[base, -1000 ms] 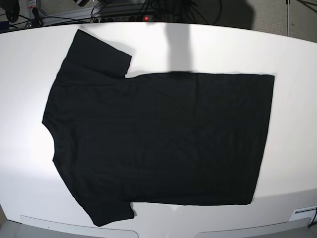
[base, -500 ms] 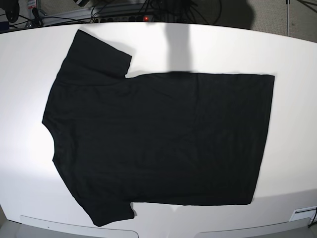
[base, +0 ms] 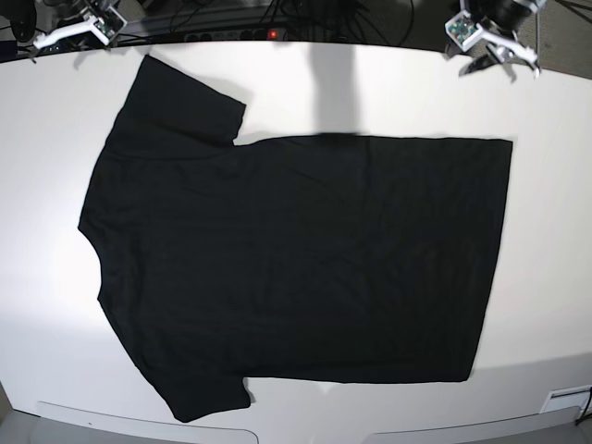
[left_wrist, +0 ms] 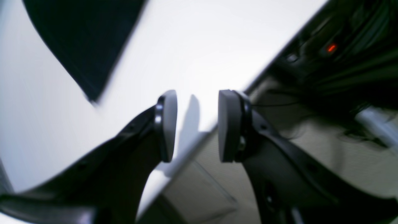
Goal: Fold the T-shirt properly
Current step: 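Move the left gripper to the shirt's hem corner and grasp it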
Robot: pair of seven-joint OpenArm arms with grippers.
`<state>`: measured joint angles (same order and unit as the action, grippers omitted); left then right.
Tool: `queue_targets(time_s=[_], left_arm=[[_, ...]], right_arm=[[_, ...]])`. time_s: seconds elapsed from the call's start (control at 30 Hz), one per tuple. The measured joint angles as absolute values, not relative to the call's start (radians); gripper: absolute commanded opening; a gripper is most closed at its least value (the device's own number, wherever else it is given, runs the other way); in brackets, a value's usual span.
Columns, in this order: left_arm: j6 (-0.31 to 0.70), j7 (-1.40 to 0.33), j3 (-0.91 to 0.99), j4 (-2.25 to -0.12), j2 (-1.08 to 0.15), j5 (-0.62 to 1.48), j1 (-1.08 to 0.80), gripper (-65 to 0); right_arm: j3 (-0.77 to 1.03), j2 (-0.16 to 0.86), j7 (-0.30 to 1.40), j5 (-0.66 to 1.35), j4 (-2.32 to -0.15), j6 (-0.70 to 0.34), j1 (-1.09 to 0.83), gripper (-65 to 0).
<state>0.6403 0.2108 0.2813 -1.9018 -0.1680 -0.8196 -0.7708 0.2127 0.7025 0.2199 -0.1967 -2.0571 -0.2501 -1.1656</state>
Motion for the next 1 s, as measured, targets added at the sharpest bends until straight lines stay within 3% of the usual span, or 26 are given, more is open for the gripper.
queue_targets(time_s=[0.17,0.3,0.73,1.0], left_arm=[[0.675,0.249,0.28,-1.885,-0.243,-1.002,-0.646,-42.4],[0.709,0.246,0.281,-1.825,-0.281,-1.008,-0.562,-38.2],[0.684,0.282,0.086,-1.549,-0.439,-1.053,-0.34,-38.2],[0.66,0.341,0.065,-1.411,-0.488,-1.019,-0.246,-38.3]], right_arm=[[0.215,0.744,0.29,-0.181,-2.063,-0.253,-1.165,-56.7],[0.215,0.74,0.331,-0.179,-2.063,-0.253,-1.165,-56.7],[0.216,0.738,0.467,-0.057,-2.063,-0.252,-1.164,-56.7],[0.215,0.737,0.506,-0.049,-2.063,-0.25,-1.164,-56.8]])
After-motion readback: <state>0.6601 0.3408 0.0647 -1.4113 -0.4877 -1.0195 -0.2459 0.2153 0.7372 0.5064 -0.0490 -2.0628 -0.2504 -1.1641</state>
